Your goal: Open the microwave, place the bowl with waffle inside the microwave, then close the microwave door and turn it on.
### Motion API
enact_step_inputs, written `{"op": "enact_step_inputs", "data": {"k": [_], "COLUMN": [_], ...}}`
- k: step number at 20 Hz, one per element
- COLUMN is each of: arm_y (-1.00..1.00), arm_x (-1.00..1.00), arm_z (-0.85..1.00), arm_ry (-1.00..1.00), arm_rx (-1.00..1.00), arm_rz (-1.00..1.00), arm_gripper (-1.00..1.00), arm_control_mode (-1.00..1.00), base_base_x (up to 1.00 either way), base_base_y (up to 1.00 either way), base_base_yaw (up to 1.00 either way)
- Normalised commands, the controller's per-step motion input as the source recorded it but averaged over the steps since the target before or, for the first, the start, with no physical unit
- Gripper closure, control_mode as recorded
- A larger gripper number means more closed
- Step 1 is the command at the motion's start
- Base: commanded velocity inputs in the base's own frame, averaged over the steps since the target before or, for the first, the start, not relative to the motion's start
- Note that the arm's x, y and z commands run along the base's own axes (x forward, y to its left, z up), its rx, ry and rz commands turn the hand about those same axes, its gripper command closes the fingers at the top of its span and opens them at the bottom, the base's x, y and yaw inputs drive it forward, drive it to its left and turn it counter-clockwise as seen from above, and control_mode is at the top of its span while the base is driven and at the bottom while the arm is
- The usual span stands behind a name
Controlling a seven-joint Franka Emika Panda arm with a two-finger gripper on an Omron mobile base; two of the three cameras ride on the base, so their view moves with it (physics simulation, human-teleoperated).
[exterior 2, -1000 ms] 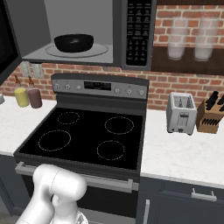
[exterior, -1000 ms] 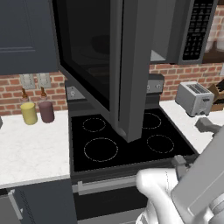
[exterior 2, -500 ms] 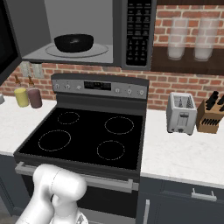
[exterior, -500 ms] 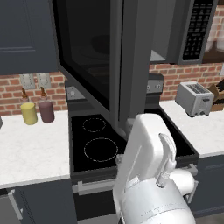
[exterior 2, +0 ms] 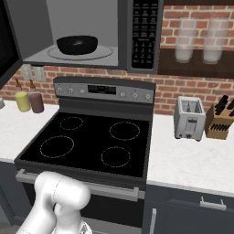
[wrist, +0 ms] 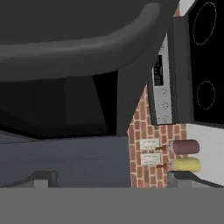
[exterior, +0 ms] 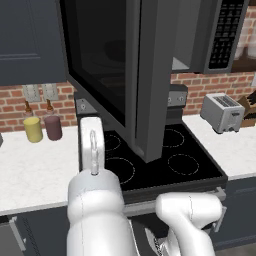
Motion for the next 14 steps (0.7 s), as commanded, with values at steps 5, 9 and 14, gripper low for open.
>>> {"op": "enact_step_inputs", "data": {"k": [5, 9, 14], "arm_y": [0.36, 0.34, 0.26], "arm_x": [0.94, 0.84, 0.60], "arm_z": [-0.41, -0.12, 0.01], "arm_ry": [-0.02, -0.08, -0.04], "arm_rx": [0.00, 0.00, 0.00], "arm_rz": [0.00, -0.01, -0.02], "arm_gripper": [-1.00, -1.00, -1.00], "arm_control_mode": [-1.00, -1.00, -1.00], "base_base_x": [0.00, 0.00, 0.00], "base_base_y": [0.00, 0.00, 0.00], "base_base_yaw": [0.00, 0.00, 0.00]}}
